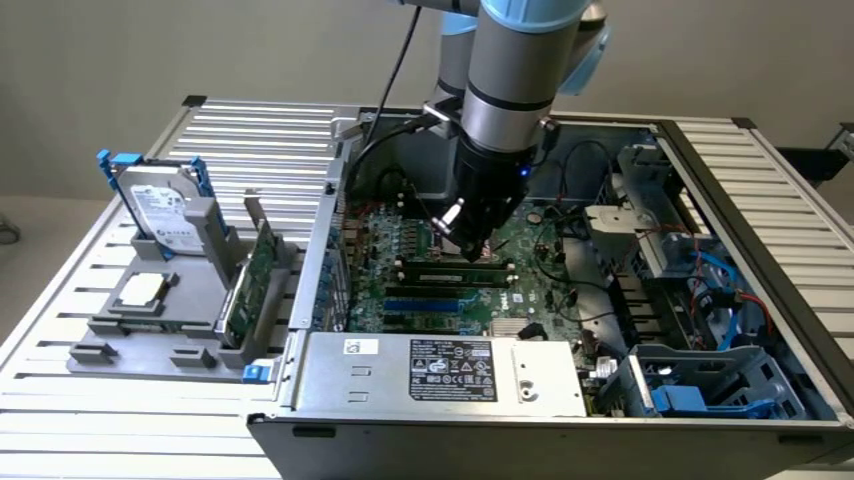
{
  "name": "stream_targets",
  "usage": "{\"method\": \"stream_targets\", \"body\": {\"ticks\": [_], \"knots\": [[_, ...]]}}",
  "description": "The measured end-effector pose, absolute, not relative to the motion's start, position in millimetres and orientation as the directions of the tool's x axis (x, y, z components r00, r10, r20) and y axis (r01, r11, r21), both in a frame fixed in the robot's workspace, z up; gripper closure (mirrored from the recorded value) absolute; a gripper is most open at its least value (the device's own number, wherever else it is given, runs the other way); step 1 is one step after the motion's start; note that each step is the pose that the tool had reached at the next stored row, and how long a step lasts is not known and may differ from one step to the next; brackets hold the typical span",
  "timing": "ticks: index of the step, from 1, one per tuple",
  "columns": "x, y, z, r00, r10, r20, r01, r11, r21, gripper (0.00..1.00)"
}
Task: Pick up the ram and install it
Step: 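Press down the ram until it locks into place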
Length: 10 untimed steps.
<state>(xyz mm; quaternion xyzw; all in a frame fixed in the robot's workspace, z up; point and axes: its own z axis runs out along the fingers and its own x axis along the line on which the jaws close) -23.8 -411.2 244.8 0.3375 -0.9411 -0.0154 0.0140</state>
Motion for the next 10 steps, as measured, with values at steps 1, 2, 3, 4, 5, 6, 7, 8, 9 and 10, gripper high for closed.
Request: {"method": "stream_targets", "body": {"ticks": [1, 2, 3, 4, 5, 6, 7, 8, 9, 10], "knots": [[-23.8, -411.2, 244.9, -0.779, -0.626, 0.016, -0.626, 0.779, 0.038, 0.89], [-23.8, -411.2, 244.9, -0.787, -0.617, 0.017, -0.616, 0.787, 0.038, 0.89], [-23.8, -411.2, 245.0, -0.794, -0.607, 0.017, -0.606, 0.794, 0.037, 0.89], [-23.8, -411.2, 245.1, -0.802, -0.598, 0.017, -0.597, 0.802, 0.037, 0.89], [-23.8, -411.2, 245.1, -0.809, -0.588, 0.018, -0.587, 0.809, 0.036, 0.89], [-23.8, -411.2, 245.1, -0.816, -0.577, 0.018, -0.577, 0.816, 0.036, 0.89], [-23.8, -411.2, 245.1, -0.824, -0.567, 0.018, -0.566, 0.823, 0.036, 0.89], [-23.8, -411.2, 245.1, -0.831, -0.556, 0.018, -0.555, 0.831, 0.036, 0.89], [-23.8, -411.2, 245.1, -0.839, -0.544, 0.018, -0.544, 0.839, 0.036, 0.89], [-23.8, -411.2, 245.2, -0.846, -0.533, 0.018, -0.532, 0.846, 0.036, 0.89]]}}
